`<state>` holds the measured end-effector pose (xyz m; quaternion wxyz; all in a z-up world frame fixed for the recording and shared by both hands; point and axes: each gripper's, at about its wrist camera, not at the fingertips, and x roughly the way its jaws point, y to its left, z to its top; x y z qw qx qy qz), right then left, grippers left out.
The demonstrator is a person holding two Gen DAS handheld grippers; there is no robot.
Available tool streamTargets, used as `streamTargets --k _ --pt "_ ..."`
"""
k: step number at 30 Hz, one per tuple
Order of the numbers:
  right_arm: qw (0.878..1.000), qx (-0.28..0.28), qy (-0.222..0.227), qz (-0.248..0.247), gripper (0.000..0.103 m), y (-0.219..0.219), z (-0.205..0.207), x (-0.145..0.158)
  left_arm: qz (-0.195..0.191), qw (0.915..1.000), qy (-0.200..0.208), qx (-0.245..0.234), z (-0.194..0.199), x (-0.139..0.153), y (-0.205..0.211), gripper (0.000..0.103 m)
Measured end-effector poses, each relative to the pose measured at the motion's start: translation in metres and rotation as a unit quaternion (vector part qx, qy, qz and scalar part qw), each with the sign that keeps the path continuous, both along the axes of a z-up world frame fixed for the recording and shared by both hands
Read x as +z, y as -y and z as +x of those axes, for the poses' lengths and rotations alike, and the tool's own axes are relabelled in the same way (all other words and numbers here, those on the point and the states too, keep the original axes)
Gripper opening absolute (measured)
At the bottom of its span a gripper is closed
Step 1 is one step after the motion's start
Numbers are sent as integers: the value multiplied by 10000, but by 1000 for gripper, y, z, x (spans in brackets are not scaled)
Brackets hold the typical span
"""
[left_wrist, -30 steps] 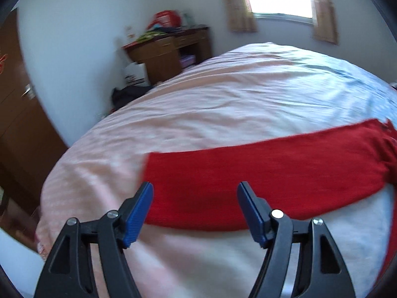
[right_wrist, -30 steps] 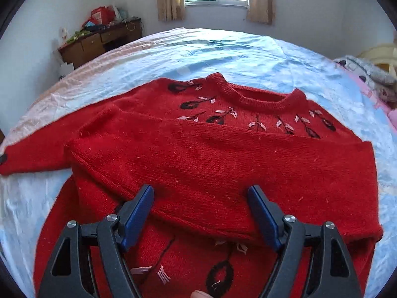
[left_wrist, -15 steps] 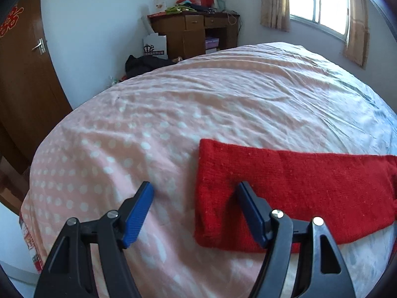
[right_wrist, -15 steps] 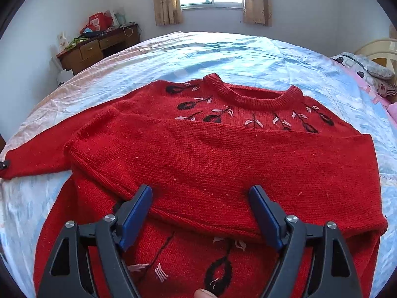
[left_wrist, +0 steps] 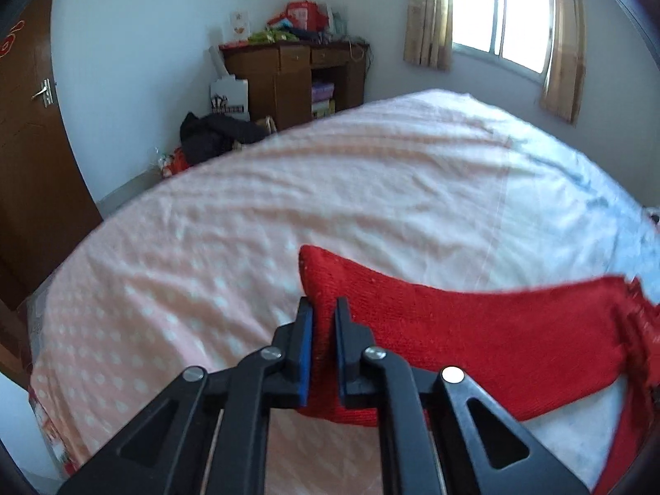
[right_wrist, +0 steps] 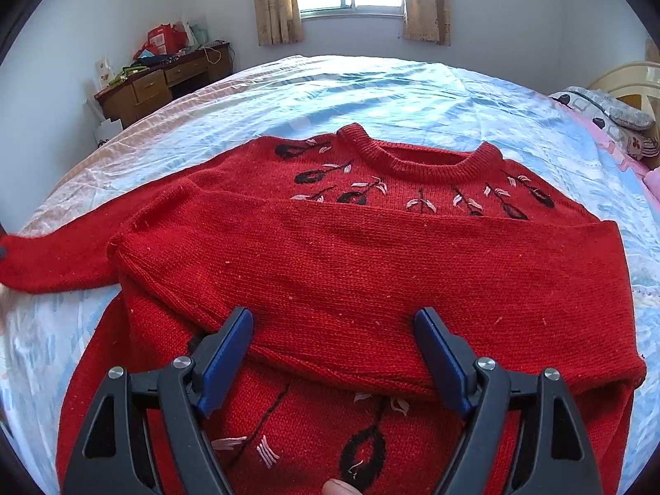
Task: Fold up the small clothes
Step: 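Lift the gripped sleeve and lay it across the sweater body, release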
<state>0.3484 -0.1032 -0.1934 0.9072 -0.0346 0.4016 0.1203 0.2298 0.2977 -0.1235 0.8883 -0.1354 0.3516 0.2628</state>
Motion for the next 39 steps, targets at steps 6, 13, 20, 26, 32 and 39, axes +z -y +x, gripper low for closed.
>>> streamTargets --k 6,13,20,26,32,39 --pt "9999 16 -20 104 82 2 1 2 83 9997 239 54 6 32 -13 10" --pt "9958 -592 -64 700 82 41 -12 25 -262 9982 513 -151 16 62 1 10" --pt "9959 -714 -83 542 82 77 -45 57 -262 9931 995 -565 29 119 31 10" --pt "9975 -602 103 353 82 108 -93 73 -116 9867 1284 -988 41 160 74 10" --pt "9981 -557 75 269 82 135 -137 69 -74 9798 1498 -1321 55 196 117 10" --pt "9980 -573 -33 278 82 159 -171 56 4 9693 1773 -1702 66 236 179 10"
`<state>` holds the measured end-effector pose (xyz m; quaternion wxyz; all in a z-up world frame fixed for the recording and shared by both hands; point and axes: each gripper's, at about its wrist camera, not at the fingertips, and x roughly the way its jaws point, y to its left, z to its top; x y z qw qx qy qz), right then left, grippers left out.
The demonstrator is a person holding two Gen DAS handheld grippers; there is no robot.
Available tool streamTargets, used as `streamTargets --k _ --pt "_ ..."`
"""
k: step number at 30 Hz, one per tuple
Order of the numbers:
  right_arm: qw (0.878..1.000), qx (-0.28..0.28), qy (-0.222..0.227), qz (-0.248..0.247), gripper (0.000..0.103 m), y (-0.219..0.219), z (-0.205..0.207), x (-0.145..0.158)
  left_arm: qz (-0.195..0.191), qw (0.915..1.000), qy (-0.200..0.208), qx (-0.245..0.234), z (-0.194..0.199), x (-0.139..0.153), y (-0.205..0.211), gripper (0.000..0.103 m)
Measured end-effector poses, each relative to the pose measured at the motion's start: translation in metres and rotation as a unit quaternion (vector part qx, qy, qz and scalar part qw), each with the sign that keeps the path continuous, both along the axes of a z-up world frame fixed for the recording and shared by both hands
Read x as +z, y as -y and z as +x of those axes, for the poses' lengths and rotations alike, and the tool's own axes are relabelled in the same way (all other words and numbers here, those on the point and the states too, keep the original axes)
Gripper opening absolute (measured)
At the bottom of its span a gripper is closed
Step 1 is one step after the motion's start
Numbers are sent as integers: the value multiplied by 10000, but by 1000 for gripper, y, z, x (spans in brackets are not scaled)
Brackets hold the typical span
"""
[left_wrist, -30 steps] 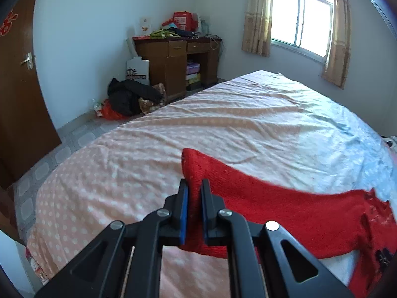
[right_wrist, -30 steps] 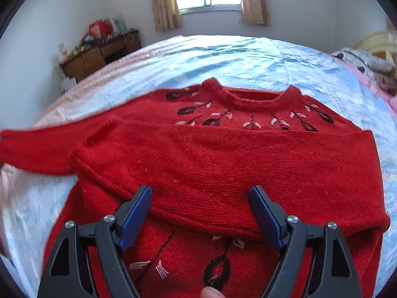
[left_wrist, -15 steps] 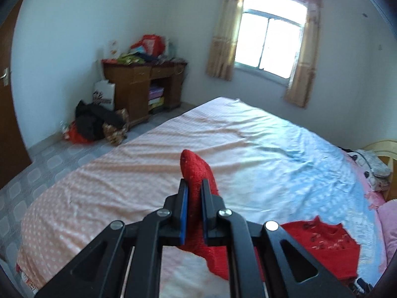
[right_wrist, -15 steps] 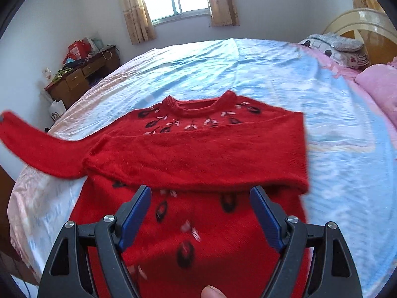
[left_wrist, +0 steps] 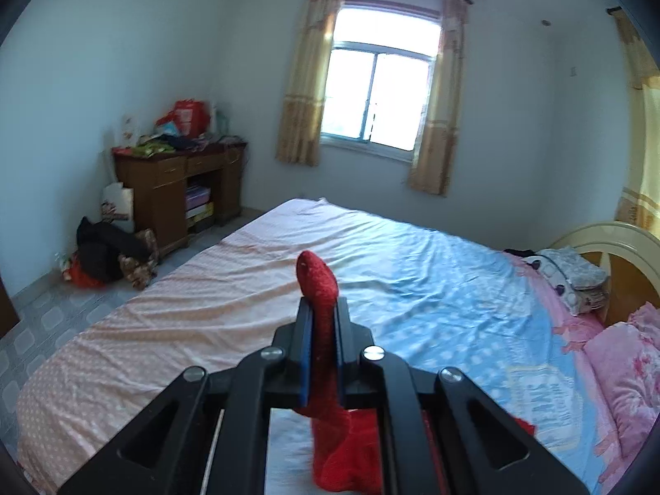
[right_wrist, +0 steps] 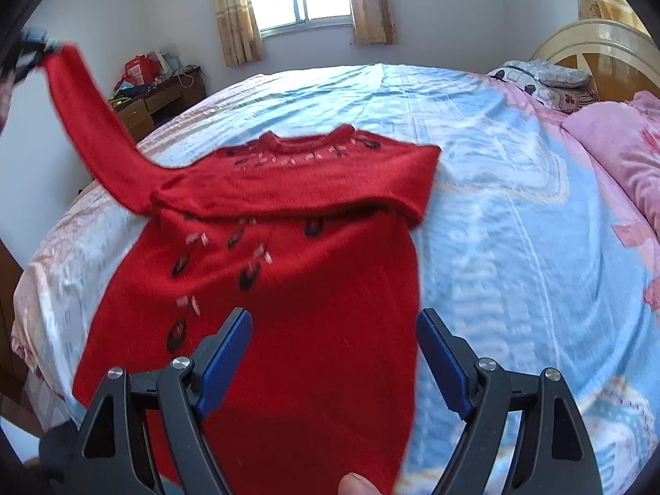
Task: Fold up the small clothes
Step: 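Lift the gripped sleeve and lay it across the sweater body, release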
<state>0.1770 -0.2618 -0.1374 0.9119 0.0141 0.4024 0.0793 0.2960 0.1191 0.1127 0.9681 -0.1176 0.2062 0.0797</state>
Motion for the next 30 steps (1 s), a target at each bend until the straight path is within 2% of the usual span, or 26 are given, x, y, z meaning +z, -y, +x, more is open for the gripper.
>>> streamTargets --k 6,13,17,22,26,27,28,30 --pt "9994 -205 73 271 82 18 -19 -12 39 9986 4 -528 19 6 72 10" --pt "9991 -206 -51 378 82 21 -22 -30 87 9929 -58 -1185 36 -7 172 10" --pt "9986 -167 -200 462 82 18 -22 -41 224 9882 -252 -1496 45 -39 228 10" --pt "9991 -68 -228 361 82 12 -23 -48 909 9785 -588 -1757 44 -105 297 10" --pt "9988 -74 -266 408 82 14 -22 -53 1592 9628 -920 -1979 46 -162 335 12" --pt "9988 -73 -258 417 82 16 -22 -54 1725 9579 -1012 -2062 44 -172 341 16" --pt "9988 -75 -246 407 82 16 -22 -54 1860 9528 -1085 -2140 42 -178 347 17" --pt "9989 -65 -214 423 82 18 -22 -55 1975 9481 -1091 -2238 37 -180 349 20"
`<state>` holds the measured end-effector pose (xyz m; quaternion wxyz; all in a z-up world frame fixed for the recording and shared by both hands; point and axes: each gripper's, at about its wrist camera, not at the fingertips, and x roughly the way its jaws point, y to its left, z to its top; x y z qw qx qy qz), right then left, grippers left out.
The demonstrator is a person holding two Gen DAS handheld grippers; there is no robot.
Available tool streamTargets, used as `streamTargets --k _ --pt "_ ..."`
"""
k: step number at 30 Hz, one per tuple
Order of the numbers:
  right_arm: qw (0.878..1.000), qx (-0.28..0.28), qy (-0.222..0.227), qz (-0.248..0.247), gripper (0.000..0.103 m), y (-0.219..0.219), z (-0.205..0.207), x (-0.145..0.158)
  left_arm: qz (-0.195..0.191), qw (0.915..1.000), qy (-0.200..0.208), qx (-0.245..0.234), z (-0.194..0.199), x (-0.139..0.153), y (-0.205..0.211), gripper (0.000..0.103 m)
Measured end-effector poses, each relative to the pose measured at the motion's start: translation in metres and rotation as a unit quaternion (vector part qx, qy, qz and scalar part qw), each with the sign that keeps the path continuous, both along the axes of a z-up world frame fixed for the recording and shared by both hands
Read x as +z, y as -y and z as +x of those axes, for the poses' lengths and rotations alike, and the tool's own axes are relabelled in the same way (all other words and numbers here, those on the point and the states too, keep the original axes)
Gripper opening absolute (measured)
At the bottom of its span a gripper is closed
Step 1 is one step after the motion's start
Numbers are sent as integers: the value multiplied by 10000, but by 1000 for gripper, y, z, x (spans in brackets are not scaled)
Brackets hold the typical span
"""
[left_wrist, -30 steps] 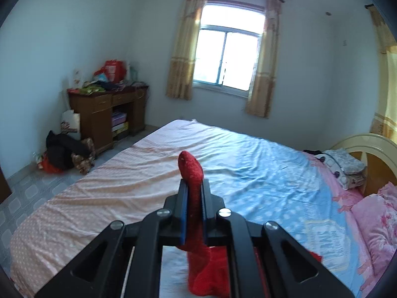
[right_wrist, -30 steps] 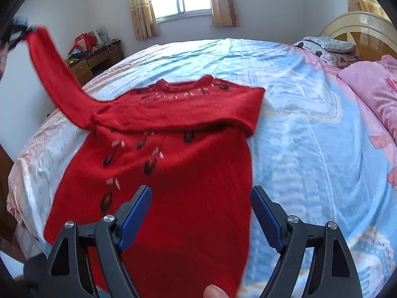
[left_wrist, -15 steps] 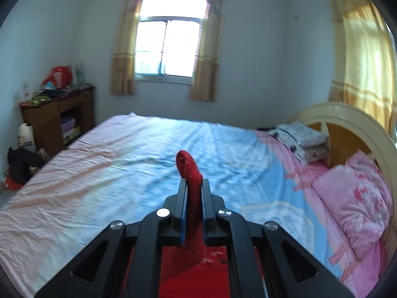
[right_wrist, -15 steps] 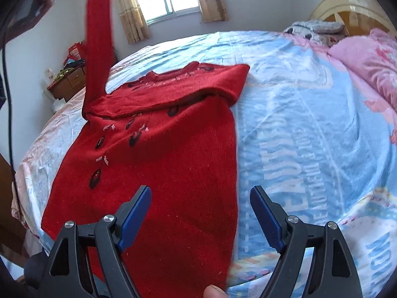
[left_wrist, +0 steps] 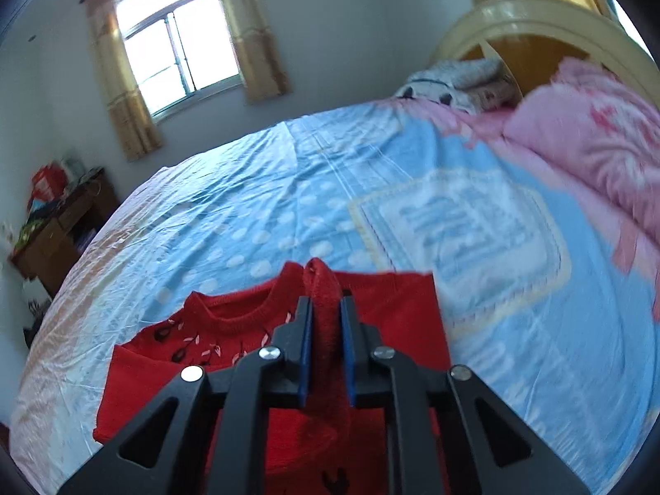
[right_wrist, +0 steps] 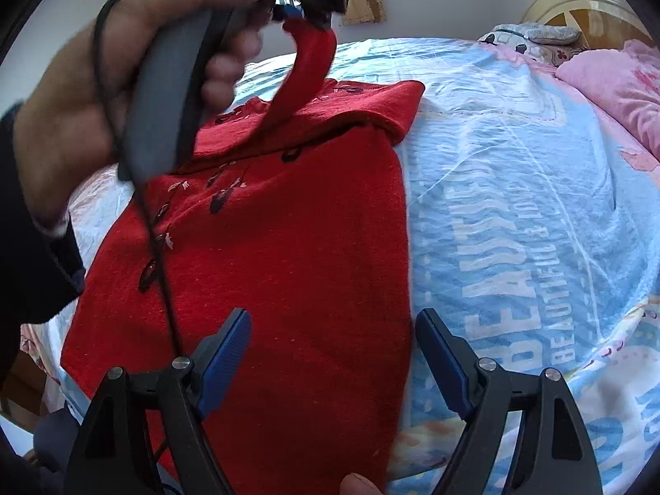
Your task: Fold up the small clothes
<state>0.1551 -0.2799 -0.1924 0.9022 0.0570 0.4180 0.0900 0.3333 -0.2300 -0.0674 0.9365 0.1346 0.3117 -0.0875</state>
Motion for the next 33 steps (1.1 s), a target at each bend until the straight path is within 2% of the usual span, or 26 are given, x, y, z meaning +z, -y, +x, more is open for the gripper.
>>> streamTargets --k 2,4,6,8,10,14,16,17,19,21,24,29,30,32,33 --pt "10000 -2 49 60 82 3 0 1 0 9998 145 -142 -10 7 -11 32" --pt "9998 8 184 64 82 5 -2 4 13 9992 378 -124 -20 10 -19 66" --pt "9995 -9 288 102 82 6 -4 7 23 9976 692 -44 -31 12 -45 74" --pt "9990 -1 385 231 82 8 -6 10 78 9963 852 102 -40 9 -79 77" --pt "9984 -21 484 283 82 9 -8 14 182 9952 902 347 -47 1 -109 85" --pt "9976 -241 529 382 82 14 0 27 529 9897 753 1099 -60 -31 -183 88" --pt "9960 -367 578 573 81 22 12 40 629 9870 510 1390 -61 -50 -208 88" --pt "9953 -425 563 665 76 25 20 46 653 9854 336 1537 -59 -60 -220 88" --pt "9939 -513 459 861 73 29 45 57 584 9834 -14 1716 -53 -77 -238 88" --pt "9930 -578 407 947 65 30 67 63 417 9815 -235 1855 -47 -87 -248 88" --pt "9940 -687 357 777 64 26 105 68 119 9825 -427 1810 -38 -91 -248 88" --pt "9948 -741 -57 694 64 19 156 55 -104 9820 -539 1805 -23 -95 -246 88" --pt "9947 -764 -161 672 64 18 165 51 -126 9822 -553 1792 -20 -97 -246 88" --pt "9937 -835 -335 673 64 18 178 40 86 9807 -582 1863 -12 -105 -252 89" --pt "9936 -826 -425 649 64 17 183 35 216 9778 -622 1990 -6 -110 -256 93"
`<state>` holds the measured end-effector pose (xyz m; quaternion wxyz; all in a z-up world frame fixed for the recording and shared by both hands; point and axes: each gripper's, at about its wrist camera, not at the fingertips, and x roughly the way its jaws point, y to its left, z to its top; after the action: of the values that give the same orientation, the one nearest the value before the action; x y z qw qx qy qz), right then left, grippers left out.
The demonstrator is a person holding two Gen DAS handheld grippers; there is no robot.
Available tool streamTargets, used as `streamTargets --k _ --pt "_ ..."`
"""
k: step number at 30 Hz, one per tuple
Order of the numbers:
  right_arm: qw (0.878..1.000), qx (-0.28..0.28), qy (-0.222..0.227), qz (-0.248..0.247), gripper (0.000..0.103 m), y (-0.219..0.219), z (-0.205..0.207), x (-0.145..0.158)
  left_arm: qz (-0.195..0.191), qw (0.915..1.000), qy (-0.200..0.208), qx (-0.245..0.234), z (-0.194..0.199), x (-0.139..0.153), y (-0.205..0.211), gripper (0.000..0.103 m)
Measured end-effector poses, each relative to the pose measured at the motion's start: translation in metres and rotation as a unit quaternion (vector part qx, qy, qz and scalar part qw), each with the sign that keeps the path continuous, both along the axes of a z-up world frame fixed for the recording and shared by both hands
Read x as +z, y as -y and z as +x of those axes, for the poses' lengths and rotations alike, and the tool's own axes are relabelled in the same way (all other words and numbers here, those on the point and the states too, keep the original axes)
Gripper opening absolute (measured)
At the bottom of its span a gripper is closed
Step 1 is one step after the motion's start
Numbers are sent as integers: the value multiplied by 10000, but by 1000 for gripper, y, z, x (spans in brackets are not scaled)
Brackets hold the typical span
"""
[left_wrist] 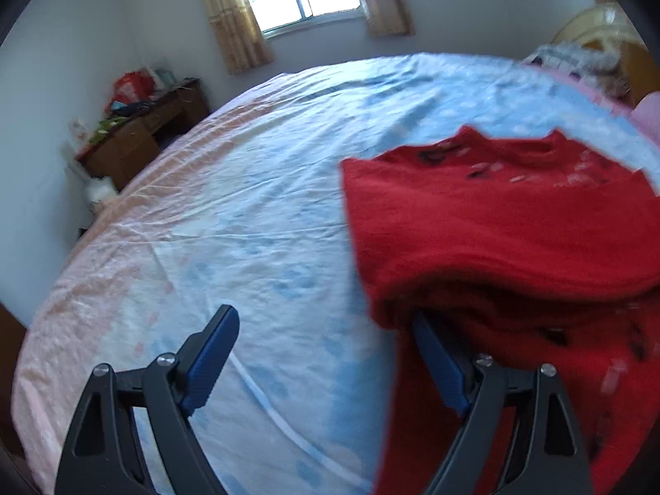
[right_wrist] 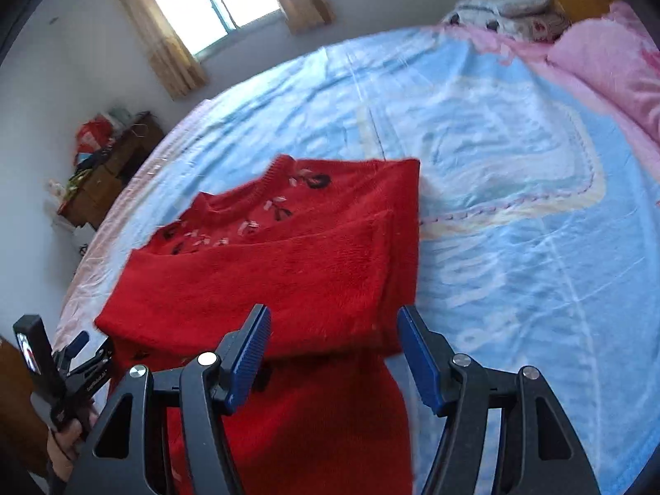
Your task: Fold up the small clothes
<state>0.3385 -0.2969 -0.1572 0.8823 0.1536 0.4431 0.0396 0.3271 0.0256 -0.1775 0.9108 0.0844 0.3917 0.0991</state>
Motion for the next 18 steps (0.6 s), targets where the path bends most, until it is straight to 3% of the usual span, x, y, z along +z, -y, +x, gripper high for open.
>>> streamTargets --k 1,3,6,12,18 --pt "10000 -24 -61 -33 61 -1 5 -4 12 9999 -88 100 4 -3 -4 101" --pt "9996 -20 -105 -274 25 -4 9 -8 -231 9993 -156 242 5 -4 -14 103" --pt "9984 22 44 -560 13 -9 10 -4 -141 9996 -106 199 1 -5 -11 103" --pt "9938 -325 374 -995 9 -1 1 12 -111 9997 -54 213 -4 -5 -11 103" --pt "9945 -366 9 -984 10 8 8 -16 -107 9997 -48 219 -3 -6 -12 103"
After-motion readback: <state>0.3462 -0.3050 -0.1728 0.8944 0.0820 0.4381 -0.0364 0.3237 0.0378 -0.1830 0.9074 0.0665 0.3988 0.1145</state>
